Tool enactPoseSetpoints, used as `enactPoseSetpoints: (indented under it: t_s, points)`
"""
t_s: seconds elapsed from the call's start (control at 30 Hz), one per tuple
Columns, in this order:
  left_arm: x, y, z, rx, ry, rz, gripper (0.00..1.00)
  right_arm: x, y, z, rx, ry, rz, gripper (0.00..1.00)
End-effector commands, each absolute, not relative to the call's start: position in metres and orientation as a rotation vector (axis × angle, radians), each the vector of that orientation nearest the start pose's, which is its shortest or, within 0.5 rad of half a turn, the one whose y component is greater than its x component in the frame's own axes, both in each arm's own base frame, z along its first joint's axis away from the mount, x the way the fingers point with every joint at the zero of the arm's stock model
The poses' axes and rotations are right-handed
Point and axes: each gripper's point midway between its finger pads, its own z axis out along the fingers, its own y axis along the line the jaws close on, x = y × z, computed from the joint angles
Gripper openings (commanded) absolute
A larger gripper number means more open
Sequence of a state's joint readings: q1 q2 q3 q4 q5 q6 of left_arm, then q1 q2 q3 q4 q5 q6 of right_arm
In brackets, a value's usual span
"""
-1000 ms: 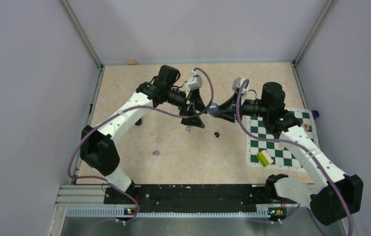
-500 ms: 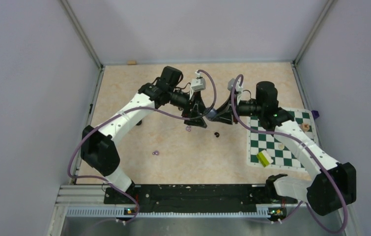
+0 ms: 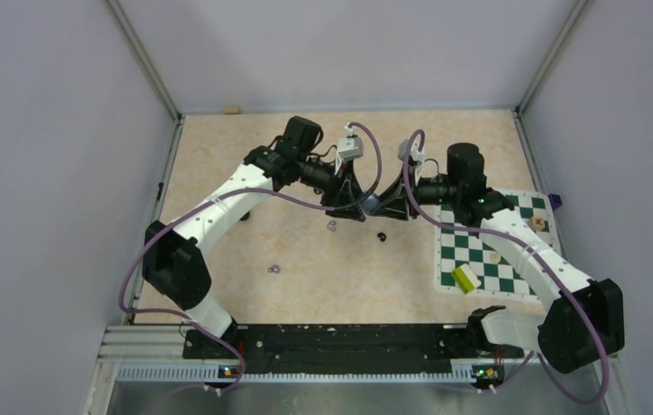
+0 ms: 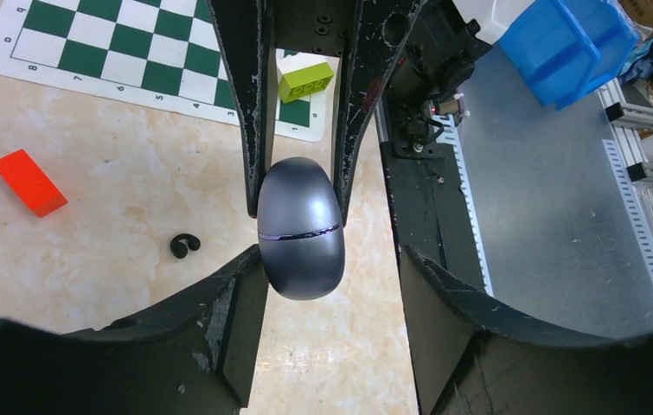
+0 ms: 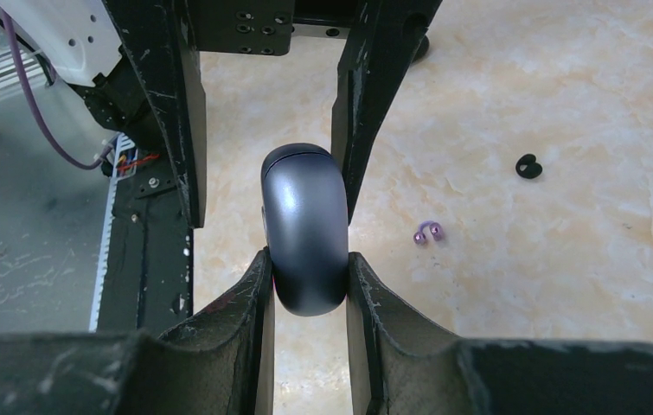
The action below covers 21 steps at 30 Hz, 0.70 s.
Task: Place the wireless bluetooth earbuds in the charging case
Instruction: Pass from the right arm to the left
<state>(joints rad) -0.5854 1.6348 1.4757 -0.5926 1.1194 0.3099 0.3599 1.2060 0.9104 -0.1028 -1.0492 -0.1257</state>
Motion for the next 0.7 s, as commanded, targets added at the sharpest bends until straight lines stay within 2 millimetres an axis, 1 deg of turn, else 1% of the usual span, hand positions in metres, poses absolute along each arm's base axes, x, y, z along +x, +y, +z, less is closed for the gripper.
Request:
enactPoseSetpoints:
  t_s: [0.0,0.23,0.53,0.67]
  points:
    - [0.235,-0.341,0.28,1.418,1.575,-1.399,0.6,0.243,0.256,0.262,-1.132,1.512,1.171,0.09]
    - [0.244,-0.345,0.277,1.382,1.612,-1.375,0.56,0.243,0.256,0.262,-1.13,1.511,1.168,0.09]
    - [0.246,-0.348,0.275,1.374,1.623,-1.386,0.53,0.244,0.256,0.26,-1.128,1.518,1.165,0.09]
    - [0.246,-0.349,0.273,1.38,1.622,-1.383,0.48,0.244,0.256,0.26,-1.131,1.516,1.165,0.09]
